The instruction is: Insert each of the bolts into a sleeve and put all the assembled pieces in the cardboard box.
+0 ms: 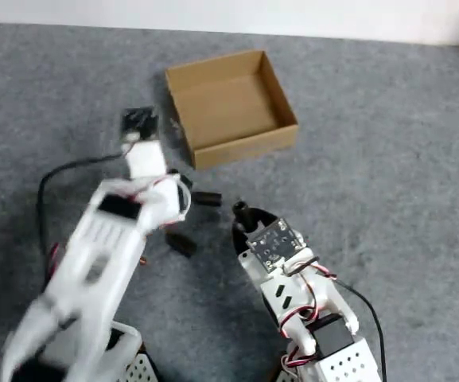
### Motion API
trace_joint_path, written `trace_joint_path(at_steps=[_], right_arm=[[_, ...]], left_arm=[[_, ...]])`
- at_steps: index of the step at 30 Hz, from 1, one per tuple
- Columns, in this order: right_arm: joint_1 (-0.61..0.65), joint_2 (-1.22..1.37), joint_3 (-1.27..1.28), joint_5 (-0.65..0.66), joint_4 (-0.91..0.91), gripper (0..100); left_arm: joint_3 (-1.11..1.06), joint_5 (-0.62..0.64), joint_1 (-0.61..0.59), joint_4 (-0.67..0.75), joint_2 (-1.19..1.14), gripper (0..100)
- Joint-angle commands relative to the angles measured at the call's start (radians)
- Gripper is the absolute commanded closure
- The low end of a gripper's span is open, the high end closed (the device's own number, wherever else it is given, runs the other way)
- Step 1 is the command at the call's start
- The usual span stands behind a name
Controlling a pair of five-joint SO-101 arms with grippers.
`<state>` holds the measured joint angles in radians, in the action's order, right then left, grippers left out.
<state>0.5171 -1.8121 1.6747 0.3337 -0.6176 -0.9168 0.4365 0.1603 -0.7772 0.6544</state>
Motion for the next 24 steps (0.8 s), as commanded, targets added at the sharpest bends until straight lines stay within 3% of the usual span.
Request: trace_joint_path(at_steps=[1,6,9,14,17,20,24], right_arm=[[0.036,-0.01,0.094,0.003,-0.001,99.3],[0.05,-0.01,0.097,0.003,-0.001,99.3],[0.077,-0.01,0.099,0.003,0.042,99.3],[0.079,-0.008,0.099,0.003,0.07,99.3],[0.079,-0.01,0.099,0.003,0.07,99.3],[0.074,-0.01,0.099,0.003,0.07,99.3],[0.071,-0.01,0.099,0.006,0.07,99.4]], left_arm=[[-0.251,0.003,0.018,0.29,0.407,100],[-0.651,0.003,0.027,0.717,0.822,100],[-0.789,0.005,0.033,0.845,1.04,100],[-0.757,0.068,0.147,0.687,1.187,100],[-0.748,0.155,0.242,0.689,1.156,100],[-0.759,0.15,0.352,0.687,1.162,100],[-0.769,0.146,0.36,0.687,1.164,100]])
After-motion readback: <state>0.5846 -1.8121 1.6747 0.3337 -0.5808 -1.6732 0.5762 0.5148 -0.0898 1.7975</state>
